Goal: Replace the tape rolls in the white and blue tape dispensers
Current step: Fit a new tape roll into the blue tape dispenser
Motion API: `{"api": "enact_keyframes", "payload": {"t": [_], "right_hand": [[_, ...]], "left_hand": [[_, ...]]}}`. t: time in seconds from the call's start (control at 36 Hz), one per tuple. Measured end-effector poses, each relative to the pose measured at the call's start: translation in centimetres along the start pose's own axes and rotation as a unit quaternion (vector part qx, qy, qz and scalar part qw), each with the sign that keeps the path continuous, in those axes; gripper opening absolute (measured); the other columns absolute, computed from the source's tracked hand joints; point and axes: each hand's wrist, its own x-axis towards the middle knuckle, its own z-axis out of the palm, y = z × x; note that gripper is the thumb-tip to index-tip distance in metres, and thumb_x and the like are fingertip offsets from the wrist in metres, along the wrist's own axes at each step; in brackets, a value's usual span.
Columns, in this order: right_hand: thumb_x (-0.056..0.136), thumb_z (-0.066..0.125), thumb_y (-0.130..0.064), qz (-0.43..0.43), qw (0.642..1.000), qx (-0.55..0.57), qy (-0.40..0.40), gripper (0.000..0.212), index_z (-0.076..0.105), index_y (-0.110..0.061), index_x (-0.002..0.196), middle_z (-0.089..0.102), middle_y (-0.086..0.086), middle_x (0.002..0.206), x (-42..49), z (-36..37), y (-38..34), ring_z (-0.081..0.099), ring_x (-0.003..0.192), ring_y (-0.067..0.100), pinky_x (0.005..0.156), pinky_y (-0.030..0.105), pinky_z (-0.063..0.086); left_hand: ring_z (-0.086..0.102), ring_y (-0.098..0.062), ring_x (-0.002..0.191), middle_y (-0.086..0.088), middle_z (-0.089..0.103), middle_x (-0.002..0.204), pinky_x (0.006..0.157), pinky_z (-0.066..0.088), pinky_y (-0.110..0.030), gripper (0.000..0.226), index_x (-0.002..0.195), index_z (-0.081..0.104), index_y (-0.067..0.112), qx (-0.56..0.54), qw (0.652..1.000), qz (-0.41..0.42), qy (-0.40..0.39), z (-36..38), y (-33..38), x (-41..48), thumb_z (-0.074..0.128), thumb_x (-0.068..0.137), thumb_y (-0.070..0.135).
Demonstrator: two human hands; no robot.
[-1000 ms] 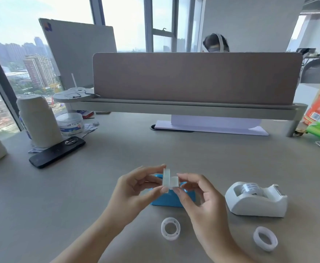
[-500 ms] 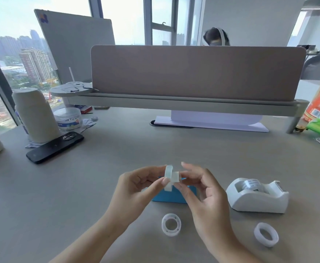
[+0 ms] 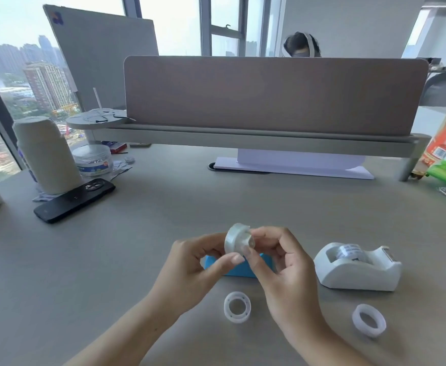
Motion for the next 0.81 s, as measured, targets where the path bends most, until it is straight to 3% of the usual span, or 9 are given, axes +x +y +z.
{"api": "enact_keyframes", "payload": {"t": [0.11,0.22,0.36,0.44,0.53,0.61,0.81], "right_hand": [[0.079,0.074,-0.028,0.003,1.000,0.002,0.012,0.016,0.065,-0.031,0.092,0.072,-0.011,0.090,0.14,-0.07,0.15,0.068,0.085,0.014,0.081,0.025,0.052],[0.076,0.073,-0.038,0.012,1.000,-0.004,0.010,0.019,0.064,-0.032,0.092,0.070,-0.010,0.093,0.08,-0.09,0.26,0.064,0.082,0.016,0.082,0.031,0.052],[0.080,0.080,-0.014,0.024,1.000,0.009,0.002,0.021,0.066,-0.028,0.089,0.071,-0.007,0.090,0.16,-0.12,0.17,0.065,0.080,0.013,0.082,0.032,0.052],[0.080,0.079,-0.014,0.033,0.999,0.025,0.000,0.018,0.067,-0.025,0.089,0.072,-0.002,0.090,0.12,-0.06,0.08,0.067,0.083,0.018,0.082,0.033,0.054],[0.079,0.079,-0.008,0.031,0.999,0.028,0.000,0.021,0.067,-0.022,0.090,0.072,-0.001,0.091,0.18,0.01,0.06,0.068,0.084,0.016,0.082,0.025,0.053],[0.077,0.080,-0.005,0.020,1.000,0.013,0.002,0.024,0.067,-0.022,0.087,0.072,-0.002,0.089,0.22,-0.01,0.12,0.069,0.083,0.015,0.080,0.021,0.053],[0.076,0.083,-0.009,-0.017,0.998,-0.056,-0.001,0.027,0.064,-0.026,0.083,0.070,-0.003,0.084,0.24,-0.24,0.49,0.069,0.083,0.020,0.079,0.036,0.056]], "left_hand": [[0.070,-0.017,0.081,0.002,0.076,0.083,0.079,0.054,-0.040,0.022,0.093,0.074,0.035,0.070,0.997,0.011,0.021,0.08,-0.79,0.15,0.064,0.082,0.051],[0.067,-0.016,0.076,0.004,0.072,0.075,0.071,0.051,-0.035,0.012,0.094,0.072,0.043,0.110,0.992,0.033,0.045,-0.10,-0.81,0.15,0.067,0.084,0.042],[0.061,-0.008,0.073,0.011,0.067,0.080,0.063,0.048,-0.021,0.015,0.101,0.069,0.047,0.132,0.987,0.063,0.061,-0.34,-0.44,0.17,0.065,0.086,0.050],[0.058,-0.003,0.072,0.012,0.064,0.075,0.062,0.041,-0.011,0.019,0.103,0.069,0.044,0.141,0.986,0.065,0.067,-0.48,-0.64,0.07,0.062,0.087,0.053],[0.053,0.004,0.067,0.012,0.062,0.067,0.061,0.035,-0.004,0.024,0.103,0.072,0.038,0.148,0.984,0.070,0.069,-0.65,-0.67,0.12,0.060,0.087,0.051],[0.052,0.005,0.066,0.007,0.063,0.065,0.060,0.036,-0.005,0.030,0.098,0.075,0.031,0.156,0.982,0.080,0.063,-0.67,-0.56,0.21,0.053,0.089,0.048],[0.056,-0.005,0.070,0.006,0.068,0.069,0.061,0.045,-0.016,0.026,0.109,0.071,0.036,0.157,0.982,0.091,0.058,-0.66,-0.85,0.40,0.054,0.091,0.044]]}}
